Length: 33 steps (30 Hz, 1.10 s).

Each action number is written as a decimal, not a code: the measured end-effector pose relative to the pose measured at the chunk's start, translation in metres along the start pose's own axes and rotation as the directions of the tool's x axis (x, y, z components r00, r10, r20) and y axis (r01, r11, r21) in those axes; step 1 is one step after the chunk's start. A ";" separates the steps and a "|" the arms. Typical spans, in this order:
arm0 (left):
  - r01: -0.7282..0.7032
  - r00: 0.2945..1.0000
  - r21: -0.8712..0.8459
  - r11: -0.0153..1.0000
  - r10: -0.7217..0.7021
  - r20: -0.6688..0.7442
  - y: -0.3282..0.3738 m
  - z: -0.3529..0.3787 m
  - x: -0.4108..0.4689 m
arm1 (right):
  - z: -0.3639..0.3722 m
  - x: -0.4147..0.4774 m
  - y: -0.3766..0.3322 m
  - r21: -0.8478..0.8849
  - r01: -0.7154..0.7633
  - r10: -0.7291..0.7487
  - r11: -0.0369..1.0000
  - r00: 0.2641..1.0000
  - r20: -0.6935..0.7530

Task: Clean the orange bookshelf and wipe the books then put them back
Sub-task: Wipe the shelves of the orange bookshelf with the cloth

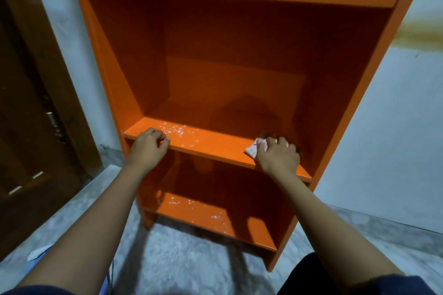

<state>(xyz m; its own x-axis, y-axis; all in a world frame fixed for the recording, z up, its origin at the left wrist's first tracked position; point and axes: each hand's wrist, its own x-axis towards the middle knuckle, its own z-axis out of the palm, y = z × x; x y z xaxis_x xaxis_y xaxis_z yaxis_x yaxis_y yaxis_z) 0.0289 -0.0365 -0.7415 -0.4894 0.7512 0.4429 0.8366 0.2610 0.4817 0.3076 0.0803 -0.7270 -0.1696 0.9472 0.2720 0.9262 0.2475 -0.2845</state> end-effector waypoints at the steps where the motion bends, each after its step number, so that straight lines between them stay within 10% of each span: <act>1: -0.003 1.000 0.004 1.000 0.003 0.008 -0.001 0.000 -0.001 | 0.003 0.001 -0.009 -0.025 0.016 -0.015 1.000 1.000 0.009; 22: -0.057 0.998 -0.103 0.993 0.060 0.022 -0.052 -0.033 0.010 | 0.058 0.019 -0.170 0.072 0.409 -0.415 0.910 0.899 0.136; 29: -0.169 0.871 -0.102 0.980 0.100 -0.481 -0.051 -0.053 0.021 | 0.081 0.019 -0.208 0.115 0.606 -0.615 0.787 0.787 0.059; 33: -0.142 0.864 -0.156 0.978 0.046 -0.501 -0.046 -0.060 0.035 | 0.087 0.003 -0.223 0.164 0.736 -0.746 0.656 0.666 -0.006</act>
<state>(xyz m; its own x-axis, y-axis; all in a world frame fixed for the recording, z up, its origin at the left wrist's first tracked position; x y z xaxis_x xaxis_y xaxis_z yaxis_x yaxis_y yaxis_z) -0.0415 -0.0584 -0.7022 -0.5081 0.3578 0.7834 0.8488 0.0540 0.5259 0.0712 0.0452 -0.7427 -0.8016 0.4452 0.3991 0.4277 0.8934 -0.1377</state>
